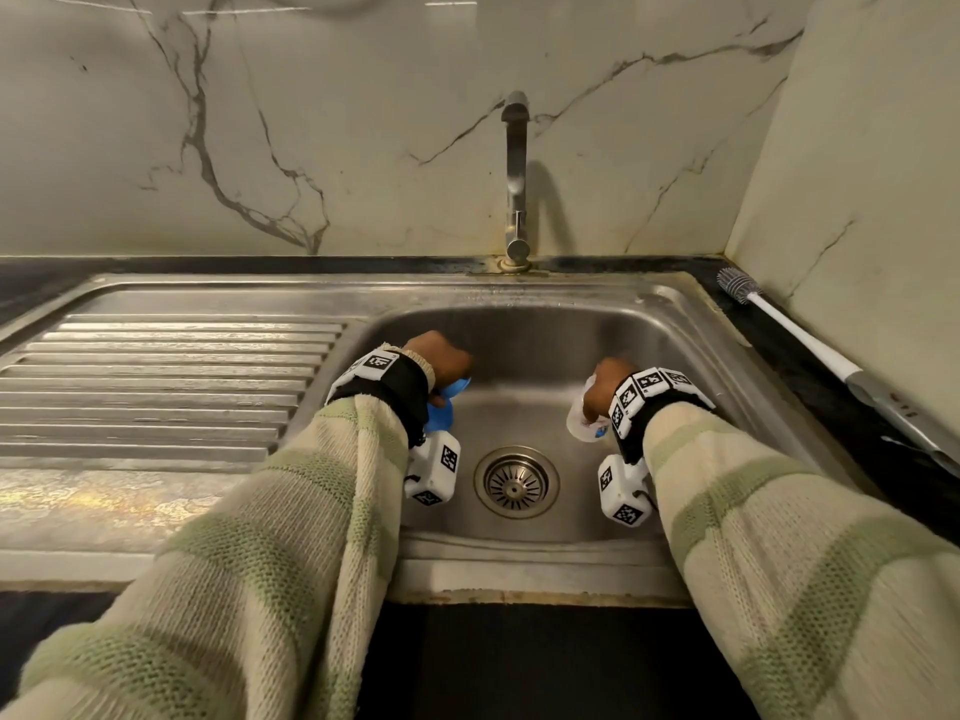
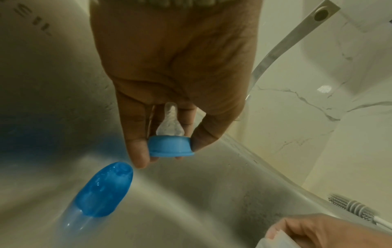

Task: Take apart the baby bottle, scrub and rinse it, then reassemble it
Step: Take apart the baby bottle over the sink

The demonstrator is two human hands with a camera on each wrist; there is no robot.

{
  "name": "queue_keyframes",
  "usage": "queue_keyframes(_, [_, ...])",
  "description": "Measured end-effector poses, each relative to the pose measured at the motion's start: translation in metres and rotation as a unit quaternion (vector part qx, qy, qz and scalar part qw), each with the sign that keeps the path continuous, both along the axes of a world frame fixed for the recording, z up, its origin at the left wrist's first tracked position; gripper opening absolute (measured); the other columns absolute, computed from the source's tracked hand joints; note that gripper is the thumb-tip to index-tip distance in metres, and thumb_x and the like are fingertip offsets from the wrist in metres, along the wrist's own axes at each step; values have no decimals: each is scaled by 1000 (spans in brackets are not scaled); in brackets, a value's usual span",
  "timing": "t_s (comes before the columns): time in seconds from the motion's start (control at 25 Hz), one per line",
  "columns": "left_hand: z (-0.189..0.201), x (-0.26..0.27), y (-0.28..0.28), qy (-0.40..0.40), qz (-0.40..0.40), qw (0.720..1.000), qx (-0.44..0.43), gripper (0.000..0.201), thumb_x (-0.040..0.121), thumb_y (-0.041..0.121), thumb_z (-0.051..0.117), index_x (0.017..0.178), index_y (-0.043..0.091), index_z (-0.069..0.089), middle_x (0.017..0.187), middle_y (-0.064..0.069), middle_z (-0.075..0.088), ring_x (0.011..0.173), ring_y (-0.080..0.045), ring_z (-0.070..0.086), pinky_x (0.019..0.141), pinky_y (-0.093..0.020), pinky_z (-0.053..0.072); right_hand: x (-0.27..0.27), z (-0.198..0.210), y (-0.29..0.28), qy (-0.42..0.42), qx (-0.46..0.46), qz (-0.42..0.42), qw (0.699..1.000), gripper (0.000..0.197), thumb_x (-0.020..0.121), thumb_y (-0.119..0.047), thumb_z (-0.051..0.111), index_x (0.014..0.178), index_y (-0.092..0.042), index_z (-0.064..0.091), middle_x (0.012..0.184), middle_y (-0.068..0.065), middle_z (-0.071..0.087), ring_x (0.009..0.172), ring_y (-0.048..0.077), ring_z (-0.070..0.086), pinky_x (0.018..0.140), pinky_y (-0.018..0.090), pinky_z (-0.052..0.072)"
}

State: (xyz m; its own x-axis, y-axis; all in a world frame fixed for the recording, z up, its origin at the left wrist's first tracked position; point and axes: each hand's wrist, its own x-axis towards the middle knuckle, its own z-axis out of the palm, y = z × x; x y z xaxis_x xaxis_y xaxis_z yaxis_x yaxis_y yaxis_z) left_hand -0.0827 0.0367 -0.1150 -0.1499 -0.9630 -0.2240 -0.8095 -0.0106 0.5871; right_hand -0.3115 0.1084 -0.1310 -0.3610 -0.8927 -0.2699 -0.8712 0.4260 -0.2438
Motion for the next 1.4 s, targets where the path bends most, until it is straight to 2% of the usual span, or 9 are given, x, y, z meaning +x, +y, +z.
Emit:
queue_keyframes(0.12, [-1,0,-3,-43,-52,998,19,24,92,21,60,102,1,69,104,-16,68,67,-24,72,46,-25,55,-31,-40,-39,23,0,-8,1000,32,45,-37,69,64,-15,58,87,2,74,83,27,70,81,38,58])
queue_keyframes(0.32, [1,0,1,-9,-32,999,-15,25,84,28,71,94,5,71,84,-13,71,61,-23,73,52,-27,57,-8,-19,-18,50,6,28,998,38,41,-39,77,71,-16,68,75,0,73,72,24,70,77,36,59])
queue_keyframes(0.44, [8,-2,7,22,-57,997,-44,28,85,32,75,93,5,71,79,-9,70,67,-22,72,65,-34,62,10,23,-1,76,-76,33,994,66,64,-49,83,116,-12,65,111,10,69,103,29,65,91,37,53])
queue_keyframes(0.52, [19,-4,15,101,-95,988,-66,24,87,29,75,92,5,71,78,-6,68,71,-18,68,73,-34,60,25,48,10,-29,-188,58,980,85,72,-44,81,140,-11,44,132,13,57,120,30,55,97,34,45])
queue_keyframes(0.72, [55,-15,52,266,-133,949,-107,12,94,21,69,82,18,68,73,3,68,66,-5,63,64,-15,50,61,66,40,-250,-243,186,918,48,79,-28,79,121,-17,59,108,-3,66,100,15,63,88,29,48])
queue_keyframes(0.88, [63,-11,67,374,-128,917,-50,11,94,8,65,104,11,70,102,-19,72,94,-27,71,86,-39,59,54,69,40,-260,-327,158,895,46,77,-29,79,118,-15,63,105,3,70,95,18,66,89,38,54])
queue_keyframes(1.12, [62,-8,61,315,-123,928,-153,13,89,7,72,101,9,74,87,-11,74,77,-18,71,75,-27,60,53,70,33,-293,-316,187,883,26,82,-18,75,105,-13,63,90,14,70,81,29,69,80,45,58])
queue_keyframes(1.28, [61,-19,61,138,-131,945,-267,5,89,11,65,89,14,69,75,3,67,74,-17,65,68,-24,49,53,70,30,-320,-282,189,885,25,86,-15,71,108,-5,62,85,18,67,71,27,68,67,39,61])
queue_keyframes(1.4, [68,-26,61,47,-134,942,-305,4,86,16,63,89,13,62,85,-2,64,78,-19,57,68,-26,40,50,70,26,-282,-292,203,891,24,84,-16,73,105,-7,65,89,17,69,78,29,68,76,45,59])
